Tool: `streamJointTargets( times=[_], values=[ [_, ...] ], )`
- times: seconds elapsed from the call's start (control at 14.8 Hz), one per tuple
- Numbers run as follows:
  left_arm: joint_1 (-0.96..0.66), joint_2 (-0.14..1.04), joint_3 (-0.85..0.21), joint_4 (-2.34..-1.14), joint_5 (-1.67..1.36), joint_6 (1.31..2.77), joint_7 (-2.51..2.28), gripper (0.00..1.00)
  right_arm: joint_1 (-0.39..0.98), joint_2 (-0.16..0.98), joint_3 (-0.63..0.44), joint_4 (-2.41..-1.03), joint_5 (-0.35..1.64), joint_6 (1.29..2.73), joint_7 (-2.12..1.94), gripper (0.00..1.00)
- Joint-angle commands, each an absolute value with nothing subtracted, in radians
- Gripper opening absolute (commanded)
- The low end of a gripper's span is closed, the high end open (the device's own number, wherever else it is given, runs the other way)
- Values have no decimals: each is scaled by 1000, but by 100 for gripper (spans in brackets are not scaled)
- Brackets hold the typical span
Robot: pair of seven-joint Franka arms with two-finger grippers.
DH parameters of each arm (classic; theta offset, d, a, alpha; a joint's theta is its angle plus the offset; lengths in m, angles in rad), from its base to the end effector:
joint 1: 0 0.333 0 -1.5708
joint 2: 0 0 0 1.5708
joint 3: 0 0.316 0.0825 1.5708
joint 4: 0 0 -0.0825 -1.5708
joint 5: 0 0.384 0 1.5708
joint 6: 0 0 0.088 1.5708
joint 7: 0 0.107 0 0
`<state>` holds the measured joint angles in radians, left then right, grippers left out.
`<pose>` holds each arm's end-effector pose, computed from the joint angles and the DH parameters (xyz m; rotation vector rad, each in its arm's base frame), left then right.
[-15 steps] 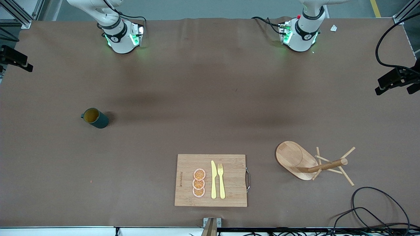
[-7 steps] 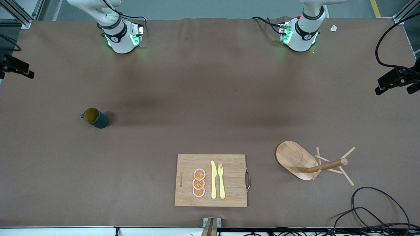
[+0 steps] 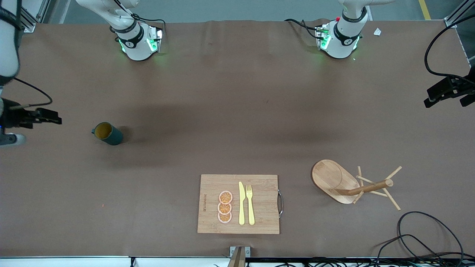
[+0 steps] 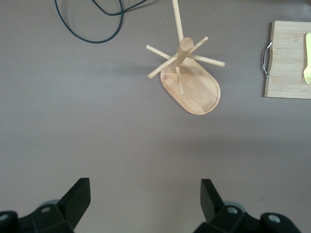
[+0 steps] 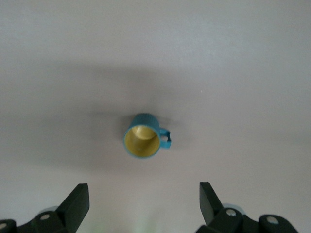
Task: Pass cup and hang on rack
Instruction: 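Reach the right gripper to the teal mug and grasp its rim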
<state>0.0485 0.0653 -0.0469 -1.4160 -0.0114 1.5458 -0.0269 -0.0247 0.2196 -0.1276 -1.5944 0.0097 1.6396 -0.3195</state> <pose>0.5727 0.0007 0.6584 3.1244 0.0438 0.1006 0.6038 -0.0854 0.4914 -3.0968 -0.2581 0.2681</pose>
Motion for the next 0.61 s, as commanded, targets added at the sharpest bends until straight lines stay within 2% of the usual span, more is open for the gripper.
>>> streamJointTargets(
  times=[0.0, 0.34, 0.54],
  values=[
    [52, 69, -54, -1405, 5, 1548, -29, 100, -44, 172, -117, -1794, 18, 1797, -389, 100],
    [54, 69, -54, -1405, 3, 1548, -28, 100, -81, 170, -115, -2037, 20, 2052, -454, 100],
    [54, 69, -54, -1405, 3, 1548, -26, 100, -97, 176, -117, -2162, 21, 2221, -521, 97]
  ],
)
